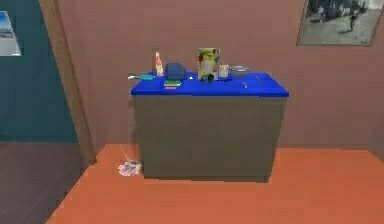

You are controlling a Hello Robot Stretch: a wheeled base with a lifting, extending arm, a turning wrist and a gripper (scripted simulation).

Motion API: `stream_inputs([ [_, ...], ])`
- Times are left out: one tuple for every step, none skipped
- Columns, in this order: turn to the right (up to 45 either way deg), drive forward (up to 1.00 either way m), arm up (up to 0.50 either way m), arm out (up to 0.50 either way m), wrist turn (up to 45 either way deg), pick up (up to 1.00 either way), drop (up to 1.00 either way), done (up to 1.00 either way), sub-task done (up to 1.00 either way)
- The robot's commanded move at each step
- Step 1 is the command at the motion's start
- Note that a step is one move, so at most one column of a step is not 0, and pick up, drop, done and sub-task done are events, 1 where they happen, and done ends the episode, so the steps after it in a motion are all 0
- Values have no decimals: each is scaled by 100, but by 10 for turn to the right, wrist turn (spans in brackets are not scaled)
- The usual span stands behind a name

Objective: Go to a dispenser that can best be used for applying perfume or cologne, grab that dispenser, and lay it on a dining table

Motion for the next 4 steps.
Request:
stream_inputs([
  [0,100,0,0,0,0,0,0,0],
  [-450,0,0,0,0,0,0,0,0],
  [-450,0,0,0,0,0,0,0,0],
  [-180,0,0,0,0,0,0,0,0],
])
